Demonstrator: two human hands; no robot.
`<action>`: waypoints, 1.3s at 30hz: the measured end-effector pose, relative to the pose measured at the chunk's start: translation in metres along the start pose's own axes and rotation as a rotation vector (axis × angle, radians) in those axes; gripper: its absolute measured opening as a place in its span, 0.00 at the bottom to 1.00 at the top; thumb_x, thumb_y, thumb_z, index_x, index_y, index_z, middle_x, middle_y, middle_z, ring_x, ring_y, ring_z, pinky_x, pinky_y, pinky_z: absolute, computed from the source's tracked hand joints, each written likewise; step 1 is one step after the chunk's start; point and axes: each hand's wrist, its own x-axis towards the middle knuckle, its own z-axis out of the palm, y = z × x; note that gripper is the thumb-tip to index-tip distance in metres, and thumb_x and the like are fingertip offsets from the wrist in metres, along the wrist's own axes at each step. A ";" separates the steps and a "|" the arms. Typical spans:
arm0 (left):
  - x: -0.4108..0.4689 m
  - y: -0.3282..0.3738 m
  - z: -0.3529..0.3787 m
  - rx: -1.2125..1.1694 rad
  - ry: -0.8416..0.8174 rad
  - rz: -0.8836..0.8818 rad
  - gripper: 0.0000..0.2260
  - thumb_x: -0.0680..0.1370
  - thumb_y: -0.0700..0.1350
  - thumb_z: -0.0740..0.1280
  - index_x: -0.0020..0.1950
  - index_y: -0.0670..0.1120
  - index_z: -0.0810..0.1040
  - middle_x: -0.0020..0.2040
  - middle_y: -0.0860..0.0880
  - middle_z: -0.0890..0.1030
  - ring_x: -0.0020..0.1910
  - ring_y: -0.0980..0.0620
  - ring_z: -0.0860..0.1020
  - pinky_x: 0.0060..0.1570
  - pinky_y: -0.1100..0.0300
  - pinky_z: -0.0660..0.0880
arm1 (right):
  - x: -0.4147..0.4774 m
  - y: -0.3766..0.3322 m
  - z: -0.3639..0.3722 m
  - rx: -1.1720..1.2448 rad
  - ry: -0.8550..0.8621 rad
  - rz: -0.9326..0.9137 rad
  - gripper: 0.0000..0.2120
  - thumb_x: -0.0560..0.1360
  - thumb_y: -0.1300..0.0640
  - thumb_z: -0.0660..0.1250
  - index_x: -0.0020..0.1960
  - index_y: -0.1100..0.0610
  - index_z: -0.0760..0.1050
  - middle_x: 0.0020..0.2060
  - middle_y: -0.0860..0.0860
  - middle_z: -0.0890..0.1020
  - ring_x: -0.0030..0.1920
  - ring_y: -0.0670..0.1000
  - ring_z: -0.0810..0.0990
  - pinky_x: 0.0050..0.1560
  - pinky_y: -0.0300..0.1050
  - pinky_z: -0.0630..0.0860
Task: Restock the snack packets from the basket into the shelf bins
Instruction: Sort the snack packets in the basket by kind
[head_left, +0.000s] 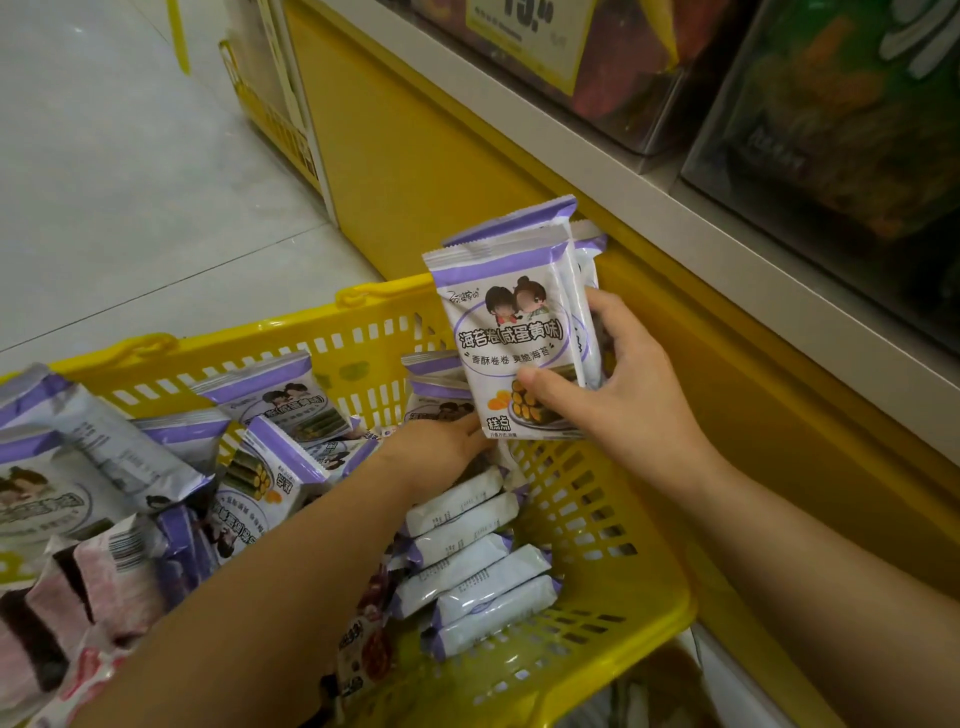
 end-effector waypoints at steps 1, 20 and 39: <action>0.002 -0.001 0.000 0.030 -0.007 -0.002 0.22 0.84 0.44 0.51 0.78 0.46 0.53 0.77 0.44 0.58 0.64 0.42 0.73 0.59 0.48 0.72 | 0.000 0.000 0.000 0.001 -0.001 0.000 0.30 0.67 0.57 0.77 0.66 0.50 0.71 0.57 0.51 0.79 0.55 0.46 0.80 0.55 0.50 0.79; -0.001 0.007 0.001 0.178 0.002 -0.064 0.23 0.81 0.42 0.56 0.76 0.48 0.57 0.70 0.40 0.68 0.55 0.40 0.78 0.47 0.48 0.78 | -0.005 0.011 0.007 0.010 0.094 -0.023 0.32 0.66 0.48 0.75 0.68 0.48 0.69 0.60 0.51 0.77 0.60 0.51 0.78 0.58 0.53 0.77; -0.086 0.008 -0.022 0.284 0.178 -0.070 0.21 0.71 0.57 0.72 0.58 0.46 0.80 0.49 0.46 0.82 0.47 0.46 0.81 0.49 0.55 0.75 | -0.009 0.008 0.013 -0.029 0.145 -0.002 0.32 0.66 0.45 0.73 0.67 0.46 0.68 0.61 0.50 0.76 0.61 0.50 0.77 0.59 0.54 0.76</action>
